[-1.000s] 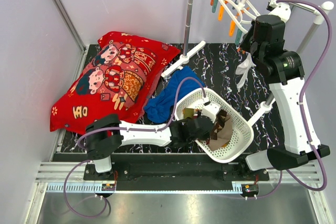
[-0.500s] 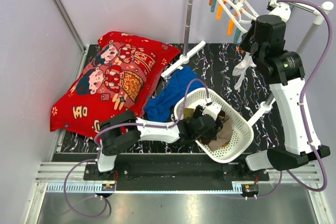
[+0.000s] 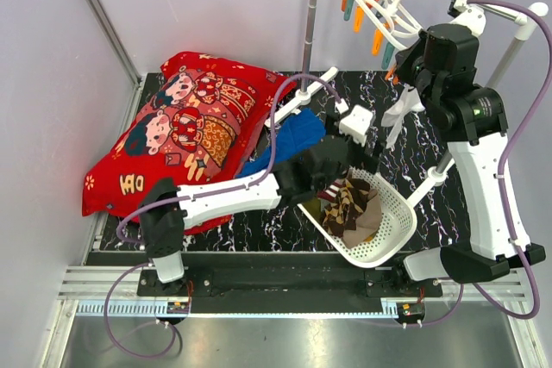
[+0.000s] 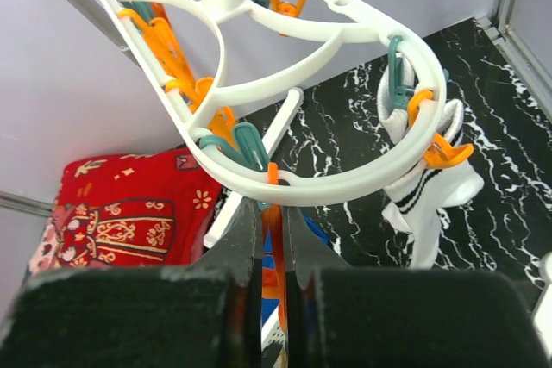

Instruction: Remove the socks clipped to the hanger

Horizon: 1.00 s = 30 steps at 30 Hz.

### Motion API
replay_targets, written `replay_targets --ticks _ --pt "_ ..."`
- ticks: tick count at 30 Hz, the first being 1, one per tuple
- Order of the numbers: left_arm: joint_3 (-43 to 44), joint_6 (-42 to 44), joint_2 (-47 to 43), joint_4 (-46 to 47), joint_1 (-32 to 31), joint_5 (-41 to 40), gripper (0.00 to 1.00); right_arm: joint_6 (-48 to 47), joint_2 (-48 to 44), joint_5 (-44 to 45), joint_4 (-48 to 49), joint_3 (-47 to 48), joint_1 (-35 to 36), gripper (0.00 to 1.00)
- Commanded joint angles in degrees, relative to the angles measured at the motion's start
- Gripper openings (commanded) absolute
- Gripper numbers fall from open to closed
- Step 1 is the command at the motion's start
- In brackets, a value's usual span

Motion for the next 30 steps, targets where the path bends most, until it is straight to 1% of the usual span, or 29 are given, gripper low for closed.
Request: replay_targets --ticks 1,3,5,6,7,11,16,18,20,22,23,25,26,27,28,29,30 --pt "6.16 3.83 5.28 5.18 1.56 2.49 0.99 3.88 -1.81 -3.21 4.73 2.40 0.37 0.04" --pt "9.40 5.41 8.35 7.89 2.08 2.84 0.99 4.67 -1.98 -4.18 5.35 1.87 0.37 0.04" --pt "12.05 6.29 10.82 8.88 2.61 4.33 0.99 4.67 -2.33 -4.71 6.22 1.17 0.37 0.04" --pt "15.37 6.29 13.27 9.05 2.96 5.20 0.99 4.41 -2.51 -4.71 6.40 0.99 0.37 0.04" --pt "16.71 6.12 14.60 9.23 3.49 6.60 0.99 4.24 -2.86 -4.63 6.66 0.56 0.37 0.04" --pt "22.69 2.87 19.79 11.07 4.90 9.51 0.97 4.58 -4.35 -5.15 8.95 -1.03 0.37 0.04" --pt "31.64 0.14 27.61 10.55 6.56 10.31 0.95 5.73 -5.84 -6.20 10.00 -3.39 0.37 0.05" --pt "33.67 -1.09 30.50 10.72 7.09 10.57 0.94 6.52 -6.55 -6.56 11.41 -4.63 0.37 0.05" --pt "35.60 -2.23 31.92 10.81 8.06 12.15 0.85 6.69 -7.25 -7.17 12.11 -5.77 0.37 0.05" --pt "35.44 -2.67 32.63 12.21 8.50 13.81 0.70 6.61 -7.61 -7.35 12.38 -6.30 0.37 0.05" --pt "34.83 -2.76 32.54 13.26 8.59 14.35 0.45 6.61 -7.69 -7.44 12.38 -6.48 0.37 0.06" --pt "33.78 -2.94 31.31 13.71 8.59 16.36 0.27 6.34 -8.13 -7.35 12.64 -7.18 0.37 0.06" --pt "32.90 -3.02 29.83 14.15 8.59 17.33 0.12 6.26 -8.40 -7.44 12.99 -7.44 0.37 0.08" --pt "30.89 -3.20 28.77 14.24 8.59 18.38 0.05 5.91 -8.75 -7.78 13.17 -8.05 0.37 0.11" --pt "29.74 -3.98 27.71 14.24 8.59 20.40 0.00 5.56 -9.01 -8.22 13.43 -8.32 0.37 0.14" --pt "27.99 -4.51 25.09 14.76 8.59 21.37 0.00 5.20 -9.45 -9.71 14.13 -8.67 0.37 0.19" --pt "24.32 -5.13 23.50 15.38 8.59 22.51 0.00 3.98 -10.50 -10.94 14.75 -10.07 0.37 0.29"
